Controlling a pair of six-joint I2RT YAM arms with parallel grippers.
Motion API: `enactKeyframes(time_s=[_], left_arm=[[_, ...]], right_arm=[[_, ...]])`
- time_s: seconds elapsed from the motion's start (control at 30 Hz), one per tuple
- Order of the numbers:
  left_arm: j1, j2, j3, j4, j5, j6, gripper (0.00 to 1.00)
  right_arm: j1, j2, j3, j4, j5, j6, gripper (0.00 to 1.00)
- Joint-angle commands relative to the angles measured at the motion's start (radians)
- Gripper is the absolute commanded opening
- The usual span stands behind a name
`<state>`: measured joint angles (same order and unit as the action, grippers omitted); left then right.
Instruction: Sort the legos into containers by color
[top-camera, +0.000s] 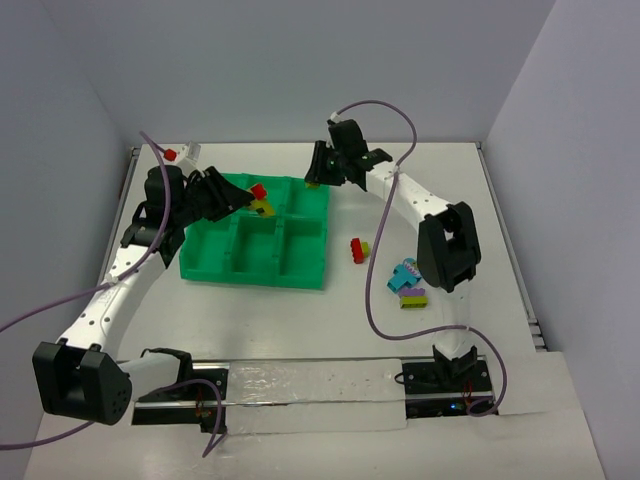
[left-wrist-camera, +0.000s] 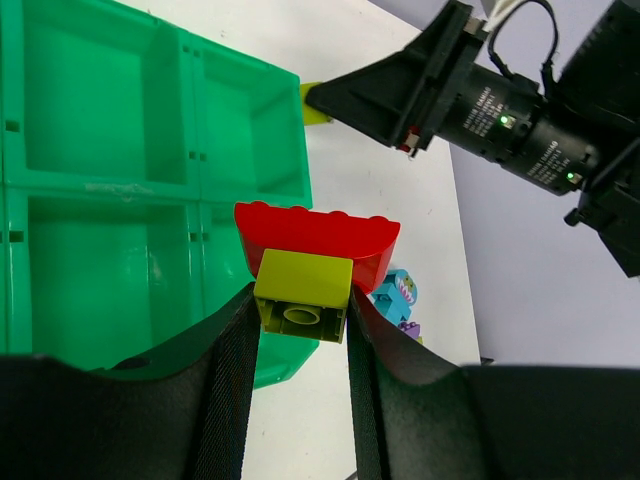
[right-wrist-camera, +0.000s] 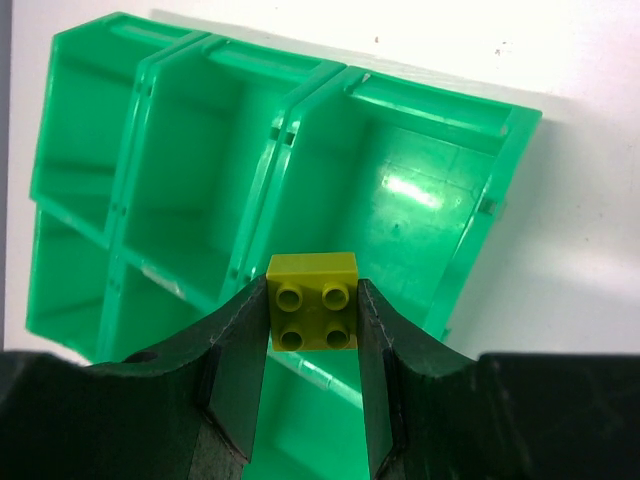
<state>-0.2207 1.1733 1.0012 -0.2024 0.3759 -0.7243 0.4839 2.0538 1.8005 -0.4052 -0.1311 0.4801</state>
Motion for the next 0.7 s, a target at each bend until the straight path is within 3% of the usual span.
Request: enactKeyframes(time_s=[0.0, 0.03, 0.07, 0.13, 0.23, 0.43, 0.67], left_arm=[[0.004, -0.023, 0.014, 0.015, 0.027, 0.014, 0.0], [0.004, -0.021, 0.014, 0.015, 0.03, 0.014, 0.0], [0.004, -0.018, 0.014, 0.014, 0.034, 0.014, 0.0], [0.004, -0.015, 0.013, 0.015, 0.037, 0.014, 0.0], [0.003, -0.014, 0.012, 0.018, 0.038, 0.018, 0.0], [0.004, 0.0, 0.035, 0.007, 0.045, 0.045, 0.0], [0.008, 0.001, 0.039, 0.064, 0.153, 0.087, 0.0]], right_arm=[[0.013, 0.026, 0.081, -0.021, 0.036, -0.014, 0.31], [0.013, 0.034, 0.089, -0.024, 0.033, -0.015, 0.44], [0.015, 0.04, 0.097, -0.03, 0.03, -0.017, 0.44], [0.019, 0.049, 0.121, -0.044, 0.024, -0.027, 0.58], [0.028, 0.045, 0.127, -0.052, 0.024, -0.039, 0.66], [0.046, -0.062, 0.06, -0.049, 0.029, -0.058, 0.66], [0.031, -0.437, -0.355, 0.186, -0.187, -0.085, 0.65]])
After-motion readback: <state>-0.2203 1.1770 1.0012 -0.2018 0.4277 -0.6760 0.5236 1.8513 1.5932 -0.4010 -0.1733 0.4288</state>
